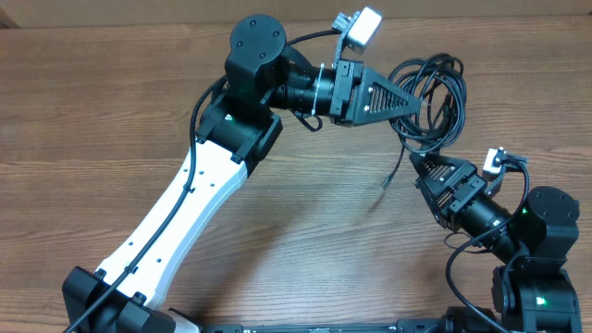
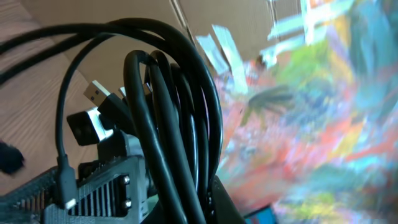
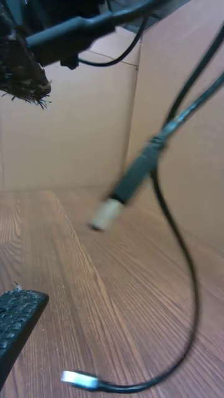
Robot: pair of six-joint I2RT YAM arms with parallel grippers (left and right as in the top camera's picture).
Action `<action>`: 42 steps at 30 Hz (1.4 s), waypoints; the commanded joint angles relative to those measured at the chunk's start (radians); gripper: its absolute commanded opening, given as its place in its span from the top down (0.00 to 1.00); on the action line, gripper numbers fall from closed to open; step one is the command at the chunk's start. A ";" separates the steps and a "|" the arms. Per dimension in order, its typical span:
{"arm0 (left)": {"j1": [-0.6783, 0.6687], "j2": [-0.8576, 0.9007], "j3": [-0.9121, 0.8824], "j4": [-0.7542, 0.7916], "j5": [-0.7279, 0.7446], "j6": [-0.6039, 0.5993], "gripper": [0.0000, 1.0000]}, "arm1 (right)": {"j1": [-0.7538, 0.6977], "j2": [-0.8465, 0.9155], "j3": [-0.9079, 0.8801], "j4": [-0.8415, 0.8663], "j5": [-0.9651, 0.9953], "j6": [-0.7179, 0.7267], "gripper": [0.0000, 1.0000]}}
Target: Untangle cables
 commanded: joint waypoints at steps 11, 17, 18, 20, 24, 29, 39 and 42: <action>0.040 -0.023 0.022 -0.148 0.191 0.530 0.96 | 0.003 0.000 -0.001 0.012 -0.027 -0.074 0.04; 0.074 -0.023 0.022 -0.323 0.165 0.629 0.96 | 0.003 0.000 -0.001 0.013 -0.024 -0.094 0.04; 0.078 -0.023 0.022 -0.353 0.153 0.648 0.96 | 0.003 0.000 -0.001 0.014 -0.024 -0.106 0.04; 0.089 -0.023 0.022 -0.420 0.119 0.680 0.96 | 0.002 0.000 -0.001 0.015 -0.024 -0.130 0.05; 0.109 -0.023 0.022 -0.583 0.036 0.764 0.96 | 0.002 0.000 -0.001 0.011 0.002 -0.137 0.05; 0.116 -0.023 0.022 -0.738 -0.070 0.863 0.96 | 0.001 0.000 -0.001 -0.008 0.054 -0.142 0.05; 0.114 -0.023 0.022 -1.029 -0.198 1.138 0.96 | 0.001 0.000 -0.001 -0.018 0.119 -0.185 0.05; 0.106 -0.023 0.022 -1.144 -0.289 1.205 0.96 | 0.001 0.000 -0.001 -0.018 0.123 -0.190 0.04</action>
